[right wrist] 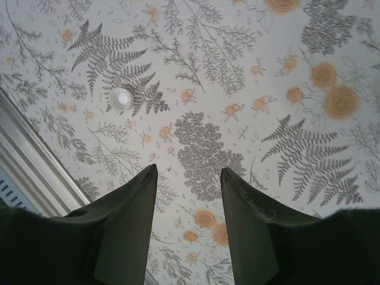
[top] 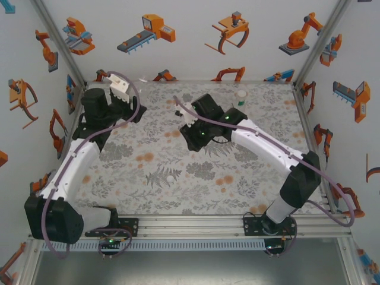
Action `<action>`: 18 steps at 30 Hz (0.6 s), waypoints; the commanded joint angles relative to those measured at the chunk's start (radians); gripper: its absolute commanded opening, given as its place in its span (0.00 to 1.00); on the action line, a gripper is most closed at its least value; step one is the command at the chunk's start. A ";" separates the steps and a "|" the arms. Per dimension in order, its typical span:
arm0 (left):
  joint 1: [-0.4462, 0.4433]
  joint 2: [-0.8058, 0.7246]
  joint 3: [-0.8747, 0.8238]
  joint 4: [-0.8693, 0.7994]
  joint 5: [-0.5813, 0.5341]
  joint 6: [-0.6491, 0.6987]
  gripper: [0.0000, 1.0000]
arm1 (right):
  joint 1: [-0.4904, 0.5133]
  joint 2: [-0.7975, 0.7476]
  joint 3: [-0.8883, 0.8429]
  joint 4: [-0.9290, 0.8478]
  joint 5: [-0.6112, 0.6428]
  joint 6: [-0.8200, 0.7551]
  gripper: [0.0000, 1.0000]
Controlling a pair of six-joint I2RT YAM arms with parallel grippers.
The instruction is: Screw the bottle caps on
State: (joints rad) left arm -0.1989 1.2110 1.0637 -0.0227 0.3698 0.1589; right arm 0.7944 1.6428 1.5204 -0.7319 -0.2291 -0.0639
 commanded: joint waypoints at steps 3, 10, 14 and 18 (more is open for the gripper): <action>0.027 -0.106 -0.003 0.019 -0.015 -0.054 0.04 | 0.059 0.071 -0.013 0.037 -0.016 -0.032 0.45; 0.030 -0.201 -0.012 -0.014 -0.046 -0.045 0.04 | 0.158 0.168 -0.039 0.087 -0.012 -0.042 0.46; 0.031 -0.240 -0.016 -0.033 -0.070 -0.031 0.05 | 0.200 0.229 -0.034 0.118 -0.011 -0.073 0.47; 0.031 -0.273 -0.015 -0.054 -0.080 -0.013 0.06 | 0.233 0.292 -0.003 0.125 -0.004 -0.103 0.48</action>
State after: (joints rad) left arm -0.1741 0.9668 1.0554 -0.0601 0.3058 0.1291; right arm 1.0126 1.9060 1.4910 -0.6270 -0.2359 -0.1234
